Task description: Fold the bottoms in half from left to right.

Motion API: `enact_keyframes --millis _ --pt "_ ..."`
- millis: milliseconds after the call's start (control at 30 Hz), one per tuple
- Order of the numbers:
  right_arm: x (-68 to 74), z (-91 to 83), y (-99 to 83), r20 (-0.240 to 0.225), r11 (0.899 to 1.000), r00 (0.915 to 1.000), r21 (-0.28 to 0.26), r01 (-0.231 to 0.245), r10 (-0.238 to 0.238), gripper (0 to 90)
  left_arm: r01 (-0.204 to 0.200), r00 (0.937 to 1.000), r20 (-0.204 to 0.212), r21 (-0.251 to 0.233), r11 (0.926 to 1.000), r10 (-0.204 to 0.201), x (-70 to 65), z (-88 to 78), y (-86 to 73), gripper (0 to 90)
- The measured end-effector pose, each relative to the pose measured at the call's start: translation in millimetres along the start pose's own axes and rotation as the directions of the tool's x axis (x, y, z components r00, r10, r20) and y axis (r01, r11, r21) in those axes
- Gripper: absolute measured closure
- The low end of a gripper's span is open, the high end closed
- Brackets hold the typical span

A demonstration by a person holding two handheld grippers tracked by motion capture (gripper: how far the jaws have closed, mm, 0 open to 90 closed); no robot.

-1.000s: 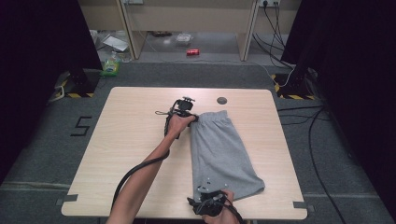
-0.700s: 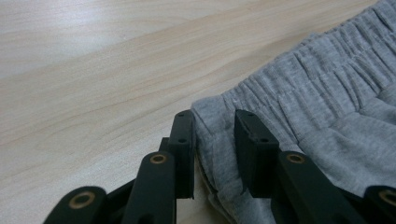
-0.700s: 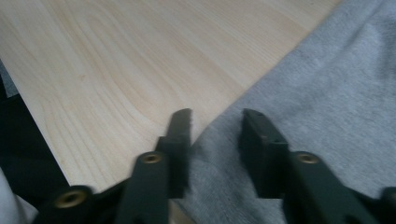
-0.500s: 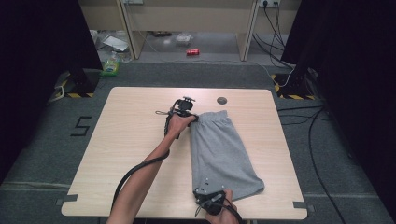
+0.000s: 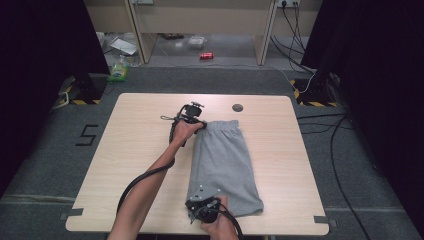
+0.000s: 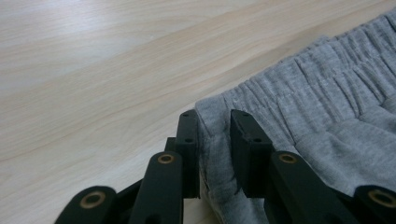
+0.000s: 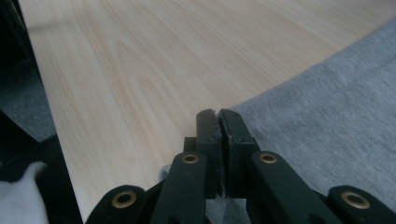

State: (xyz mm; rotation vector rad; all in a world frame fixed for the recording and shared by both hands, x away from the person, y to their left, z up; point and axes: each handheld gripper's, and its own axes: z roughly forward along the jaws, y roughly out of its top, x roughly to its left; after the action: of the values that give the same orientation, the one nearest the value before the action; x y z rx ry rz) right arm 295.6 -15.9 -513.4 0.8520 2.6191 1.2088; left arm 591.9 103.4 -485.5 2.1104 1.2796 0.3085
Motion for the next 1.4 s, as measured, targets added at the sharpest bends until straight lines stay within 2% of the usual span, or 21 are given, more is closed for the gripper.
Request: enact_keyframes --millis 200,333,433,533,633,667,733,767,800,867,933,1033,1133,1267,1400 --pt "11.4 17.9 15.1 -0.051 1.000 0.9987 -0.006 -0.002 0.002 87.0 0.007 0.9999 -0.010 0.019 0.9998 -0.007 24.3 -13.0 -8.9 73.3" --pt "15.9 26.9 23.0 -0.074 1.000 0.9972 -0.014 0.008 -0.009 87.0 0.035 0.9994 -0.009 0.015 0.9993 -0.035 38.0 -18.9 -14.6 73.2" --pt "17.0 32.1 25.1 -0.084 1.000 0.9965 -0.008 -0.002 0.001 86.5 0.044 0.9990 -0.004 0.008 0.9990 -0.044 40.4 -19.5 -16.0 72.9" --pt "18.1 35.7 24.2 -0.091 1.000 0.9958 -0.007 -0.004 0.003 85.1 0.029 0.9995 -0.012 0.008 0.9995 -0.029 38.6 -19.4 -15.6 72.9" --pt "19.1 34.2 26.2 -0.096 1.000 0.9953 -0.001 -0.014 0.014 74.0 0.026 0.9995 -0.016 0.006 0.9996 -0.026 38.1 -19.5 -16.0 71.9" --pt "20.0 32.2 26.9 -0.100 0.999 0.9945 -0.004 -0.031 0.031 70.9 0.034 0.9993 -0.016 0.008 0.9994 -0.034 39.2 -19.7 -16.5 69.9" --pt "19.4 27.0 30.1 -0.106 1.000 0.9943 -0.020 -0.018 0.016 64.3 0.052 0.9986 -0.010 0.005 0.9986 -0.052 41.3 -19.9 -17.4 65.5" --pt "18.9 24.0 31.8 -0.101 0.999 0.9946 -0.027 -0.026 0.024 60.1 0.059 0.9982 -0.007 0.002 0.9983 -0.059 42.4 -20.2 -17.9 63.9" --pt "17.1 22.4 33.5 -0.097 0.999 0.9952 -0.038 -0.017 0.014 57.6 0.066 0.9978 -0.001 0.000 0.9978 -0.066 43.4 -20.3 -18.6 63.5" --pt "12.9 16.0 37.2 -0.096 0.998 0.9946 -0.054 -0.045 0.040 55.1 0.073 0.9973 0.003 -0.009 0.9973 -0.073 44.2 -19.8 -20.2 63.1" --pt "6.7 9.0 41.2 -0.083 0.997 0.9958 -0.069 -0.043 0.038 54.1 0.078 0.9970 0.005 -0.014 0.9969 -0.078 44.8 -19.1 -21.5 62.2" --pt "-4.8 0.0 45.8 -0.039 0.996 0.9987 -0.081 -0.034 0.031 52.3 0.096 0.9953 0.016 -0.018 0.9952 -0.096 47.3 -18.5 -23.0 60.6" --pt "-21.2 -7.5 48.7 0.000 0.994 0.9987 -0.092 -0.051 0.051 52.0 0.107 0.9940 0.022 -0.025 0.9939 -0.107 48.4 -18.2 -24.8 59.8" --pt "-43.2 -16.4 51.3 0.058 0.992 0.9955 -0.107 -0.068 0.075 51.8 0.115 0.9933 0.020 -0.024 0.9931 -0.114 48.2 -17.8 -24.9 59.8" --pt "-69.8 -25.3 53.3 0.115 0.988 0.9869 -0.120 -0.099 0.113 51.4 0.124 0.9922 0.014 -0.024 0.9920 -0.123 47.1 -17.5 -25.3 59.9"
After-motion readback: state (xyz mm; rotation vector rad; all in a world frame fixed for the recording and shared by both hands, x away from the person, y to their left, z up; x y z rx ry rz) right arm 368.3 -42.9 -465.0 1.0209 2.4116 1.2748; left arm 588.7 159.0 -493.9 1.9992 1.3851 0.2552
